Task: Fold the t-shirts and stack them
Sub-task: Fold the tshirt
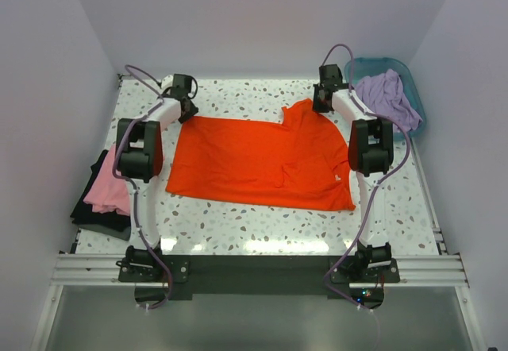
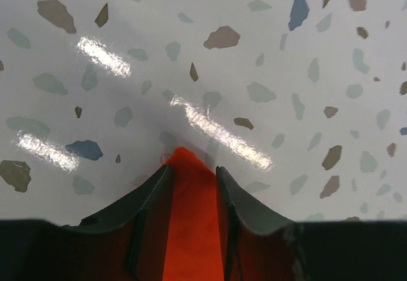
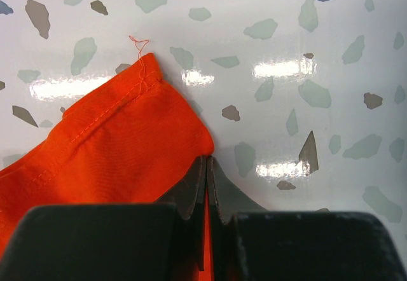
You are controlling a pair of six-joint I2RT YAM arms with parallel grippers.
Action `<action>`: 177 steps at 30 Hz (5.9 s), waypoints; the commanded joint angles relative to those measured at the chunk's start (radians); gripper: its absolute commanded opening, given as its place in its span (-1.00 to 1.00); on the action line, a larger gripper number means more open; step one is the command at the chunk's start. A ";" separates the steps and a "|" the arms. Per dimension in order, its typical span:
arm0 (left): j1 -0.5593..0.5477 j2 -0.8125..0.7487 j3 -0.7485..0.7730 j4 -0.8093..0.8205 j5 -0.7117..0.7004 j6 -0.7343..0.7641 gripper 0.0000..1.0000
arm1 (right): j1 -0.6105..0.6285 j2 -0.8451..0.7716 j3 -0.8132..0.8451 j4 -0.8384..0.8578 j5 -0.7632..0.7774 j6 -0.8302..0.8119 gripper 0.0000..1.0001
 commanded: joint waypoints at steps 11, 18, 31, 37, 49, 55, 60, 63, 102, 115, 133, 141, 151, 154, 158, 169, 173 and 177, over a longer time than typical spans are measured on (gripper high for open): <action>-0.010 0.069 0.057 -0.047 -0.070 -0.071 -0.70 | -0.006 -0.017 0.029 0.000 -0.015 -0.010 -1.00; 0.004 0.034 0.048 -0.024 -0.055 -0.069 -1.00 | -0.018 -0.034 0.038 0.023 -0.034 0.013 -1.00; 0.039 -0.089 -0.052 0.124 0.011 -0.057 -1.00 | -0.022 -0.109 0.058 0.070 -0.052 0.024 -1.00; 0.047 -0.135 -0.115 0.201 0.051 -0.054 -1.00 | -0.021 -0.164 -0.013 0.089 -0.046 0.025 -1.00; 0.085 -0.224 -0.238 0.272 0.130 -0.068 -1.00 | -0.019 -0.369 -0.250 0.123 -0.005 0.050 -1.00; 0.096 -0.284 -0.334 0.273 0.140 -0.085 -1.00 | -0.021 -0.515 -0.428 0.143 0.011 0.089 -1.00; 0.110 -0.348 -0.412 0.261 0.140 -0.099 -1.00 | -0.019 -0.635 -0.565 0.139 0.009 0.117 -1.00; 0.113 -0.382 -0.458 0.244 0.137 -0.108 -1.00 | -0.016 -0.696 -0.641 0.133 0.025 0.137 -1.00; 0.113 -0.742 -0.936 0.269 0.161 -0.175 -0.66 | -0.006 -1.101 -1.214 0.140 -0.021 0.241 -0.91; 0.020 -0.839 -0.868 0.229 0.166 -0.077 -0.03 | 0.074 -1.022 -1.052 0.133 0.044 0.183 0.09; -0.289 -0.512 -0.640 0.287 0.273 0.041 -0.20 | 0.215 -0.654 -0.788 0.178 0.107 0.169 -0.07; -0.314 -0.523 -0.672 0.290 0.262 0.038 -0.23 | 0.272 -0.558 -0.718 0.161 0.190 0.189 -0.07; -0.315 -0.544 -0.679 0.275 0.249 0.047 -0.26 | 0.292 -0.515 -0.709 0.147 0.252 0.240 -0.35; -0.315 -0.547 -0.683 0.272 0.247 0.047 -0.27 | 0.294 -0.535 -0.731 0.147 0.267 0.254 -0.67; -0.315 -0.558 -0.692 0.272 0.239 0.047 -0.28 | 0.297 -0.593 -0.770 0.155 0.265 0.271 -1.00; -0.314 -0.578 -0.727 0.281 0.232 0.043 -0.31 | 0.329 -0.733 -0.895 0.182 0.273 0.306 -1.00; -0.314 -0.581 -0.733 0.286 0.235 0.040 -0.31 | 0.335 -0.718 -0.884 0.192 0.290 0.306 -0.75; -0.314 -0.586 -0.738 0.286 0.238 0.041 -0.31 | 0.335 -0.641 -0.823 0.190 0.301 0.300 -0.40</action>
